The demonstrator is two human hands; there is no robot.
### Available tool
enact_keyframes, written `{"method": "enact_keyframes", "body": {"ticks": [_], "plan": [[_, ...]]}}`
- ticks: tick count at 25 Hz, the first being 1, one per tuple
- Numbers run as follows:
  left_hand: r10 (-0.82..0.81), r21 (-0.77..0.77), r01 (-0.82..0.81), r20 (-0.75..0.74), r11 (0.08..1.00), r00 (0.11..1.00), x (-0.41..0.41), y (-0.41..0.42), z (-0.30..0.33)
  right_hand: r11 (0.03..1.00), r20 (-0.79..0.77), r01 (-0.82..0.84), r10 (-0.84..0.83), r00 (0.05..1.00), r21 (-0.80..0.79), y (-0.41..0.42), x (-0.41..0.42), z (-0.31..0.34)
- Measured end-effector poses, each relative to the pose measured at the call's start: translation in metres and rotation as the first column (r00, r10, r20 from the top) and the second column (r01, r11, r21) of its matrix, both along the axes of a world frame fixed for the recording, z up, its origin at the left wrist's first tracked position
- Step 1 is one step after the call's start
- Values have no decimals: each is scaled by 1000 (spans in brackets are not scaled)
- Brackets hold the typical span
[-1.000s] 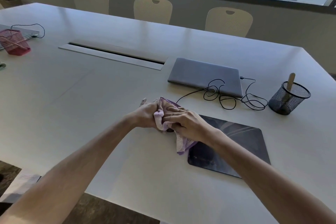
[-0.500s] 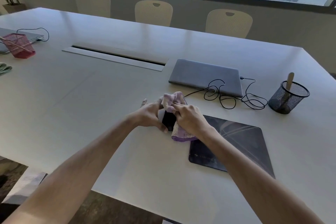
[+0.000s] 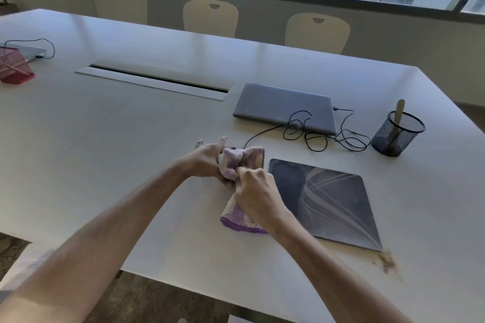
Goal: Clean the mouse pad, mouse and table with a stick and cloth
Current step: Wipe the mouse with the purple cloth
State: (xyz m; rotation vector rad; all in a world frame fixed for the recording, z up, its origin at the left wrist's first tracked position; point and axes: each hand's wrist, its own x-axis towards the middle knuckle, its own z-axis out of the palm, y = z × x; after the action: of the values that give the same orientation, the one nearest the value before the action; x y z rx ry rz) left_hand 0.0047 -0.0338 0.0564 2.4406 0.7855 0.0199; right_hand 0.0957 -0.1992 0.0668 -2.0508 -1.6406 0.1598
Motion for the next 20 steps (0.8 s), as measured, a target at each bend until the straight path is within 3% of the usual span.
{"method": "enact_keyframes", "body": {"ticks": [2,3,4,6,8,10,12,14,15,18,20], "plan": [[-47,24,48,-20,999,999,-2,0,5,998,-133,-28,21,991,-49,-8,-2,7],[-51,13,51,-22,999,998,-3,0,6,997,-283,-44,23,959,-69,-11,-1,11],[-48,8,48,-34,999,998,-2,-1,7,996,-495,-60,22,868,-61,-15,2,16],[-48,27,49,-36,998,998,-2,-6,9,999,-874,-38,8,485,-12,-24,15,29],[-34,67,38,-65,997,997,0,-9,13,998,-992,61,25,120,32,-37,38,40],[34,83,-28,-73,996,997,4,-7,21,989,-993,142,65,-102,50,-49,68,48],[79,34,-79,16,996,997,10,-11,37,986,-963,163,82,-256,40,-61,91,51],[79,-111,-60,168,992,983,21,-22,53,974,-939,217,132,-317,64,-70,107,48],[90,-234,-32,242,972,966,27,-32,60,959,-934,263,189,-304,108,-73,112,46],[88,-579,144,354,803,931,46,-67,73,902,-893,338,363,-264,267,-83,122,44],[117,-727,170,327,665,938,60,-91,70,898,-859,306,409,-309,317,-91,127,42]]}}
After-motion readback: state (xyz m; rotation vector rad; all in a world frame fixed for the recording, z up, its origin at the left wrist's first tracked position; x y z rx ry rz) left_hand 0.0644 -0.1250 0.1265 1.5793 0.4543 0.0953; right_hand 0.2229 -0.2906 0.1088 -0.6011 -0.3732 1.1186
